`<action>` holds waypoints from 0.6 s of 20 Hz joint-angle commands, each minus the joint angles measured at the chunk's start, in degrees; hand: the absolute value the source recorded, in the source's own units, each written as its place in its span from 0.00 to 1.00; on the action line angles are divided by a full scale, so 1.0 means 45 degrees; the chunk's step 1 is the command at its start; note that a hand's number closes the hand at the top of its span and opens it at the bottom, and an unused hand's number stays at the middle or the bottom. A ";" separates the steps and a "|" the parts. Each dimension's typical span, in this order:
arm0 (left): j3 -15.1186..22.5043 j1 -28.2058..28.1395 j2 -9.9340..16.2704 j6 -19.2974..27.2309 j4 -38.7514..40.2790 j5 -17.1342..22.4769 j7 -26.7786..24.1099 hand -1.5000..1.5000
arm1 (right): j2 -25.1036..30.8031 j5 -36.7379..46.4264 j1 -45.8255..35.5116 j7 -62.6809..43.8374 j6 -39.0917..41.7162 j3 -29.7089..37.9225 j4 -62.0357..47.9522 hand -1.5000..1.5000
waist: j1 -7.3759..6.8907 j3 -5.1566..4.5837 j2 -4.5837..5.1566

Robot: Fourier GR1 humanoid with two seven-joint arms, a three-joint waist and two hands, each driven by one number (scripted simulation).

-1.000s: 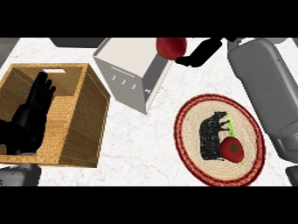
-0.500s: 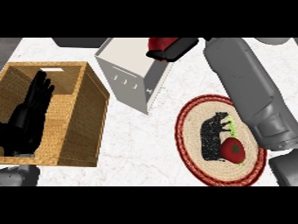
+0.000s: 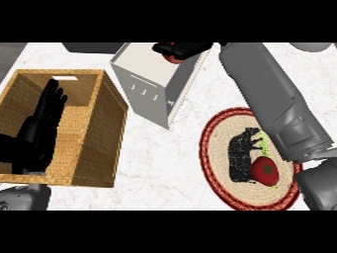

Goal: Pick the pear from the placemat and place it in the tiered shelf

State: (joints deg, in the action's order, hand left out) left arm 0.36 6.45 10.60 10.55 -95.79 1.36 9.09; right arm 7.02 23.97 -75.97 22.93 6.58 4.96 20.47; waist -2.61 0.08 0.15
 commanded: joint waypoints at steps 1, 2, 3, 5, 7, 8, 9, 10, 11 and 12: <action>0.0081 0.0399 -0.0030 0.0016 0.0119 -0.0166 0.0049 0.50 | -0.0643 0.0292 -0.0506 -0.0071 -0.0007 -0.0141 -0.1194 0.00 | -0.0226 -0.0025 0.0273; 0.0152 -0.0427 -0.0227 -0.0287 0.0456 0.0081 -0.0551 0.50 | -0.0356 0.0079 -0.0386 0.0220 0.0329 0.0072 -0.1194 0.00 | -0.0112 -0.0028 0.0221; -0.0511 0.0095 0.0275 -0.0617 0.0515 0.0558 -0.0355 0.50 | -0.0500 -0.0001 -0.0263 0.0340 0.0460 0.0128 -0.1339 0.00 | -0.0103 -0.0028 0.0228; -0.0296 0.0141 0.0085 -0.0134 0.0380 0.0024 -0.0188 0.50 | -0.0247 -0.0180 -0.0242 0.0947 0.0970 0.0309 -0.1417 0.00 | -0.0029 -0.0020 0.0194; -0.0029 0.0496 -0.0031 -0.0189 0.0375 -0.0051 -0.0023 0.50 | -0.0074 -0.0490 -0.0773 0.1155 0.0999 0.0744 -0.1633 0.00 | -0.0188 -0.0019 0.0284; 0.0191 0.0210 -0.0457 0.0201 0.0544 -0.0348 -0.0386 0.50 | -0.0399 -0.0428 -0.0423 0.1564 0.0826 0.0669 -0.1692 0.00 | -0.0179 -0.0020 0.0284; -0.0527 0.0163 0.0283 -0.0620 0.0442 0.0421 -0.0412 0.50 | -0.0116 -0.0849 -0.0589 0.1442 0.1182 0.1100 -0.1713 0.00 | -0.0172 -0.0022 0.0250; 0.0085 -0.0003 -0.0050 -0.0240 -0.0326 -0.0014 0.0166 0.50 | 0.0201 -0.1054 -0.0616 0.1555 0.1700 0.1301 -0.1792 0.00 | -0.0191 -0.0012 0.0225; -0.0128 -0.0176 -0.0184 -0.0034 0.0243 -0.0115 -0.0339 0.50 | -0.0097 -0.1249 -0.0596 0.1390 0.1586 0.1465 -0.1713 0.00 | -0.0028 -0.0019 0.0176; 0.0214 -0.0184 -0.0088 0.0047 -0.0822 -0.0323 0.0381 0.50 | 0.0724 -0.1758 -0.1227 0.0889 0.2321 0.2008 -0.1755 0.00 | -0.0150 -0.0008 0.0166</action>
State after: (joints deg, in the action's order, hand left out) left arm 0.26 6.40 10.28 9.94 -95.78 1.09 8.79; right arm 7.50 19.55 -79.24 28.01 13.11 10.29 13.60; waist -3.15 0.02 0.84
